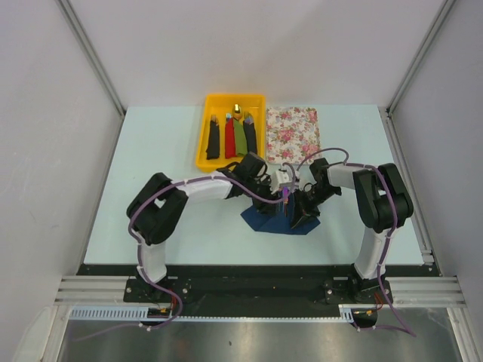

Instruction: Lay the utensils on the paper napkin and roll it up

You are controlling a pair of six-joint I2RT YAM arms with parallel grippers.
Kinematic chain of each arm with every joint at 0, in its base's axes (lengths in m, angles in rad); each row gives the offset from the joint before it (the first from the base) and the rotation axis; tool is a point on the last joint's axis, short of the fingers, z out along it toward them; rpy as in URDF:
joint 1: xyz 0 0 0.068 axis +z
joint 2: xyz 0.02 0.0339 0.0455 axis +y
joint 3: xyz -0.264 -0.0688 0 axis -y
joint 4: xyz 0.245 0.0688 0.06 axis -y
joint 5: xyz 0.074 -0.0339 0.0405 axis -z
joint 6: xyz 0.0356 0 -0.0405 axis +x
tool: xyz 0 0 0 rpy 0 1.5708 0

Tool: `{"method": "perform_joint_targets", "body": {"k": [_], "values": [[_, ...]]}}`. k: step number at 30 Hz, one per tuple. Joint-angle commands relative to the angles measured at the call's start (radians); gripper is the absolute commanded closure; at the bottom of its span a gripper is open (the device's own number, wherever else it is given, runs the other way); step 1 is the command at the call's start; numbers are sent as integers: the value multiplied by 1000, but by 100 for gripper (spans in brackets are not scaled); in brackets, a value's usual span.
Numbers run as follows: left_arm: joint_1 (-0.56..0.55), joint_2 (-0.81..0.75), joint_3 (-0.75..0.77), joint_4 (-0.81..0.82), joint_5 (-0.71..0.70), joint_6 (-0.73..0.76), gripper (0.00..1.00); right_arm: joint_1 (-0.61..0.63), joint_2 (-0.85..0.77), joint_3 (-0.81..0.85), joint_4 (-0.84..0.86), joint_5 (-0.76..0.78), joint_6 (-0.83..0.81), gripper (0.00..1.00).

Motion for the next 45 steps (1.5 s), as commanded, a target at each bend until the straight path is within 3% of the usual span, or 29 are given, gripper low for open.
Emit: {"method": "perform_joint_targets", "body": {"k": [1,9,20,27,35,41,45], "values": [[55,-124,-38,-23,79,-159,49,4,18,21,13,71,2,91],[66,-121,-93,32,102,-325,49,0,19,17,19,84,2,93],[64,34,14,60,111,-471,53,-6,13,15,36,95,20,94],[66,74,34,104,117,-521,66,-7,7,17,34,94,22,95],[64,106,45,138,122,-569,71,-10,0,20,33,91,25,94],[60,125,62,123,99,-578,87,-9,-13,34,33,77,24,94],[60,131,57,121,96,-580,91,-9,-43,38,42,55,34,93]]}}
